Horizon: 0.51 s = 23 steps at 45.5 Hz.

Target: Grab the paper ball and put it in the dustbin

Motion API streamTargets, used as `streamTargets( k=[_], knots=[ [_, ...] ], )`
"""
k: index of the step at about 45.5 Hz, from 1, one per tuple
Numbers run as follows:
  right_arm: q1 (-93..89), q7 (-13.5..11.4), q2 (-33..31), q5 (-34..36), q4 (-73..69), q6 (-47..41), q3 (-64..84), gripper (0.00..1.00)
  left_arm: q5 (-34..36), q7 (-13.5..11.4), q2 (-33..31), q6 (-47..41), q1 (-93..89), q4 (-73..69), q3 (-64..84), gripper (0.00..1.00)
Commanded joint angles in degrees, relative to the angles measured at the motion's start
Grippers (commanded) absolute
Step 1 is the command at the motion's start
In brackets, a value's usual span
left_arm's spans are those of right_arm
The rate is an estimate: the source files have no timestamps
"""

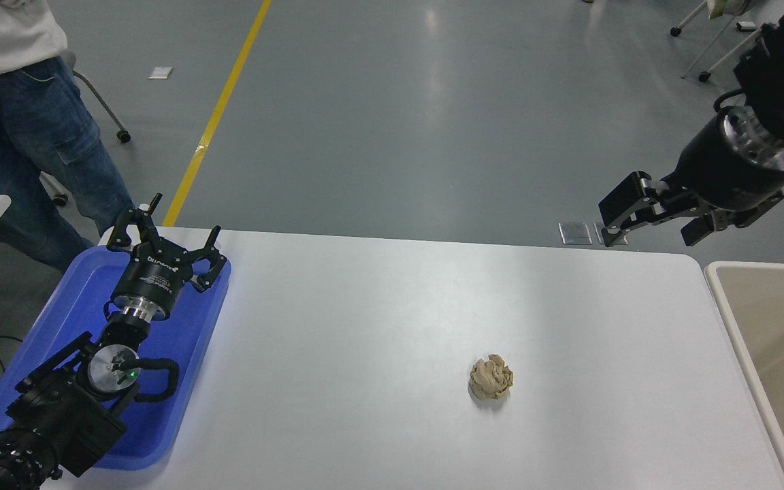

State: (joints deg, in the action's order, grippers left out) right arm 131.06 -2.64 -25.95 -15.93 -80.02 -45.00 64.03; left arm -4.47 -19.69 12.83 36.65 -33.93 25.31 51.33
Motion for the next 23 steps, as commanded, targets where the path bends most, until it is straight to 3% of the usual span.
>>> streamTargets(
  k=[1,23],
  knots=[
    [-0.1,-0.5,0.3,0.1,-0.1,0.0,-0.8,1.00,0.0,0.0,0.0,0.0,0.0,0.0,0.0,1.00],
    [-2.1,-0.5,1.8,0.0,0.2,0.0,-2.1,1.00,0.0,0.0,0.0,0.0,0.0,0.0,0.0,1.00]
  ],
)
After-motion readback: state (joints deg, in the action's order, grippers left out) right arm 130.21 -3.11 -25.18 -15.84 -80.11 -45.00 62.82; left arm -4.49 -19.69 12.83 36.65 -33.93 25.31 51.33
